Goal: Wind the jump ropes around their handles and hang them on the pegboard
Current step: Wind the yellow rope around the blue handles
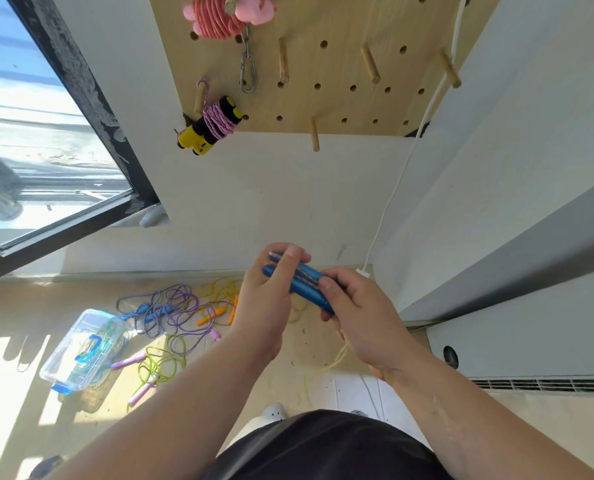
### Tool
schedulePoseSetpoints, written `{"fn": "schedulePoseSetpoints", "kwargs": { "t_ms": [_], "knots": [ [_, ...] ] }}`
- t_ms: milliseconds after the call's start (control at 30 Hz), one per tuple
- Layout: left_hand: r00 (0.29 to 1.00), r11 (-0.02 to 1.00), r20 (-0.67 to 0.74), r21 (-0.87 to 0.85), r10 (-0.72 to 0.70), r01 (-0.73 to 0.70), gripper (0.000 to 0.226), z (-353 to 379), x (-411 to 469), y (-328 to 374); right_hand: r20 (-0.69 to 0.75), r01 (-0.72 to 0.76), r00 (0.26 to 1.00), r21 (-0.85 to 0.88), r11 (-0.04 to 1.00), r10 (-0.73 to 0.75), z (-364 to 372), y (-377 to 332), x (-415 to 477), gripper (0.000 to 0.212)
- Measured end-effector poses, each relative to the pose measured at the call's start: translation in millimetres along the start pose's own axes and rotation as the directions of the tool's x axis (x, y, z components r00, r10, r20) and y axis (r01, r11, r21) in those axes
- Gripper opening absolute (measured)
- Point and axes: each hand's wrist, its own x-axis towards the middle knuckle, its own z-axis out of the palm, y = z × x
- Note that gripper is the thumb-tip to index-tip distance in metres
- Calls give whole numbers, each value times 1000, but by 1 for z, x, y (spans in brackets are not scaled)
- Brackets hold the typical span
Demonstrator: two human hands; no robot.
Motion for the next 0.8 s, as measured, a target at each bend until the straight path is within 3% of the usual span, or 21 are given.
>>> {"fn": "schedulePoseSetpoints", "kwargs": {
  "t_ms": [67, 100, 133, 167, 200, 267, 333, 400, 533, 600, 667, 800],
  "knots": [
    [972, 918, -11, 332, 234, -218, 1, -11, 5, -7, -8, 26, 1000, -103, 994, -27, -3, 4, 1, 18],
    [913, 762, 69, 528, 402, -375, 4, -18, 8, -9, 0, 38, 999, -157, 987, -38, -5, 5, 1, 18],
    [817, 522, 235, 670, 526, -529, 9, -24, 14, -10, 17, 48, 999, -194, 980, -46, -6, 6, 0, 18],
    [716, 280, 435, 711, 545, -645, 16, -30, 18, -9, 39, 56, 998, -212, 976, -49, -8, 6, 0, 18],
    [650, 112, 598, 690, 469, -715, 23, -33, 20, -5, 66, 60, 997, -223, 973, -46, -9, 6, 0, 17],
    [633, 21, 742, 645, 219, -764, 35, -36, 18, 7, 115, 57, 993, -249, 967, -28, -13, 7, 0, 16],
    [642, 66, 765, 638, 62, -767, 49, -38, 17, 16, 143, 49, 990, -244, 969, -14, -17, 7, 1, 13],
    [670, 148, 741, 659, 34, -737, 47, -37, 16, 18, 161, 52, 987, -212, 976, -18, -20, 7, 0, 8],
    [758, 501, 643, 623, 110, -601, 38, -34, 15, 11, 143, 107, 986, -164, 981, -84, -25, 4, -3, 8],
    [788, 622, 606, 577, 107, -529, 41, -33, 13, 7, 136, 140, 983, -156, 978, -119, -28, 4, -2, 7],
    [800, 683, 594, 549, 87, -482, 40, -31, 12, 5, 147, 160, 979, -155, 975, -138, -30, 4, -2, 9],
    [816, 672, 571, 569, 91, -473, 35, -26, 12, 5, 134, 168, 981, -202, 965, -143, -32, 7, 1, 5]
  ]
}}
